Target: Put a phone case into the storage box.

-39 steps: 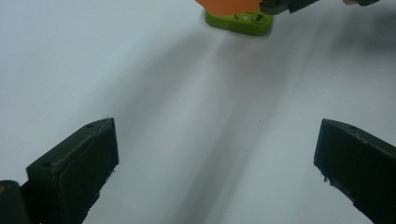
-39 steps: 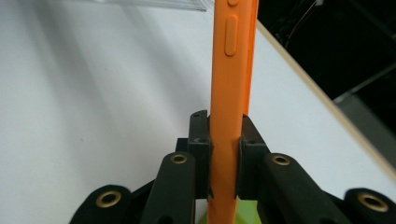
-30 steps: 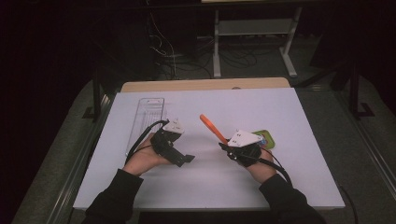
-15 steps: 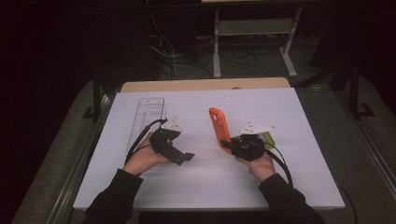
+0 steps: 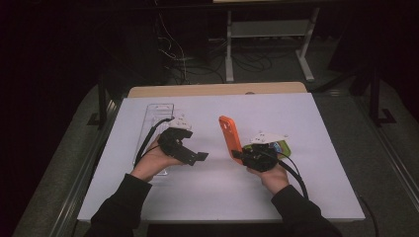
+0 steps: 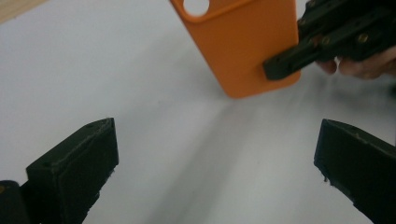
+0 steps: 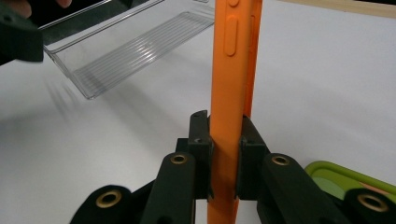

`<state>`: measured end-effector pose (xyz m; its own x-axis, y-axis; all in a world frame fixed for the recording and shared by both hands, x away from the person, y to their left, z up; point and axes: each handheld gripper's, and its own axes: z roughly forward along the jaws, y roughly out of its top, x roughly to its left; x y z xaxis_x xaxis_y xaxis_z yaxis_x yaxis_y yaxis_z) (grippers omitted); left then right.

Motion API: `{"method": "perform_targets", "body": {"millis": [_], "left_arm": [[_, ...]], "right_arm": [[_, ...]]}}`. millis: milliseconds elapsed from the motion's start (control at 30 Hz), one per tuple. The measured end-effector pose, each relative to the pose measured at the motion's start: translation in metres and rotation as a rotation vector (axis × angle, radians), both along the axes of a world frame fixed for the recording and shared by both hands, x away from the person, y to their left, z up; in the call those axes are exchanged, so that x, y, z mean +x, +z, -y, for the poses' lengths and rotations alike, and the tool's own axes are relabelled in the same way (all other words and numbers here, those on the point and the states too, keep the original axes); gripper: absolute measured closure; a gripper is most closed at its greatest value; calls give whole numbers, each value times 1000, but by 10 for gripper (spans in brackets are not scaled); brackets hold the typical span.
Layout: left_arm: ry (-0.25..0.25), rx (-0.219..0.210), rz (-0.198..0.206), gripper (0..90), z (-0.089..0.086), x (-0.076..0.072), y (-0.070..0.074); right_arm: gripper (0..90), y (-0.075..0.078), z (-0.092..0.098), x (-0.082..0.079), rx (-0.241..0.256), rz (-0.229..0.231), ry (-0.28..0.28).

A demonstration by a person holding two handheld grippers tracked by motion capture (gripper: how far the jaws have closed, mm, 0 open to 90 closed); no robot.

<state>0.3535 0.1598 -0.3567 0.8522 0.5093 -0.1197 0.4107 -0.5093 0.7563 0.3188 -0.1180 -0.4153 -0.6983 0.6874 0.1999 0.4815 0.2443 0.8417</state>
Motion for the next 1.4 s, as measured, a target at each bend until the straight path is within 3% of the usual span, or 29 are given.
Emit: {"method": "perform_targets", "body": {"millis": [200, 500, 933, 1400], "left_arm": [[11, -73, -17, 0, 6, 6, 3], [7, -132, -23, 0, 20, 14, 6], [9, -184, -23, 0, 33, 20, -1], [30, -229, -32, 0, 40, 20, -4]], "right_arm": [[783, 0, -7, -2, 6, -2, 17], [784, 1, -19, -6, 9, 2, 48], [784, 4, -26, -11, 47, 3, 76], [784, 3, -30, -12, 39, 5, 81]]}}
